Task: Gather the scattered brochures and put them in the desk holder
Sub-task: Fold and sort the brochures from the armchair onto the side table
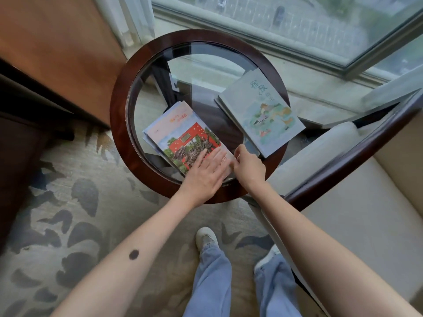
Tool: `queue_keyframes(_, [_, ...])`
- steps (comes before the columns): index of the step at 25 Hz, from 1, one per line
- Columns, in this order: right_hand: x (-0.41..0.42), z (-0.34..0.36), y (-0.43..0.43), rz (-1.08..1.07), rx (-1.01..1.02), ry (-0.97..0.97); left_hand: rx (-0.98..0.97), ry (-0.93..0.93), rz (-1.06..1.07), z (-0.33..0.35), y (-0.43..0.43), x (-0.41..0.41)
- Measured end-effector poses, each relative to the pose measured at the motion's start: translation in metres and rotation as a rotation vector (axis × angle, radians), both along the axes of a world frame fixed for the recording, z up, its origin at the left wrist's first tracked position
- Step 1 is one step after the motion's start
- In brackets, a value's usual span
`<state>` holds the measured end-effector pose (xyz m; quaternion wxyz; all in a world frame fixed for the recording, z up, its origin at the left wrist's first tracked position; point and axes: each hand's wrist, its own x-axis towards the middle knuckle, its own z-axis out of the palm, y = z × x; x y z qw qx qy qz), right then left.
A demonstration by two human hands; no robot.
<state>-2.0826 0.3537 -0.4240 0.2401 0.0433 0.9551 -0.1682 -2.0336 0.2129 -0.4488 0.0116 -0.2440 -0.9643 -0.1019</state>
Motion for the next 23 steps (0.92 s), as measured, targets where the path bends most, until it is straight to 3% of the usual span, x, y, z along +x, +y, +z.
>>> queue_keyframes(2, [-0.004, 0.0, -0.002, 0.015, 0.034, -0.022, -0.175, -0.096, -0.132, -0.012, -0.007, -0.012])
queue_keyframes(5, [-0.009, -0.001, -0.005, 0.051, 0.092, -0.075, -0.273, -0.201, -0.209, -0.032, -0.021, -0.029])
queue_keyframes(12, [-0.014, 0.003, -0.012, 0.089, 0.135, -0.13, -0.118, -0.244, 0.412, -0.044, -0.093, -0.088])
queue_keyframes(18, [-0.018, 0.0, -0.012, 0.113, 0.157, -0.119, -0.103, -0.24, 0.423, -0.047, -0.092, -0.087])
queue_keyframes(23, [-0.021, 0.003, -0.009, 0.273, 0.223, -0.084, -0.186, -0.269, 0.466, -0.025, -0.084, -0.091])
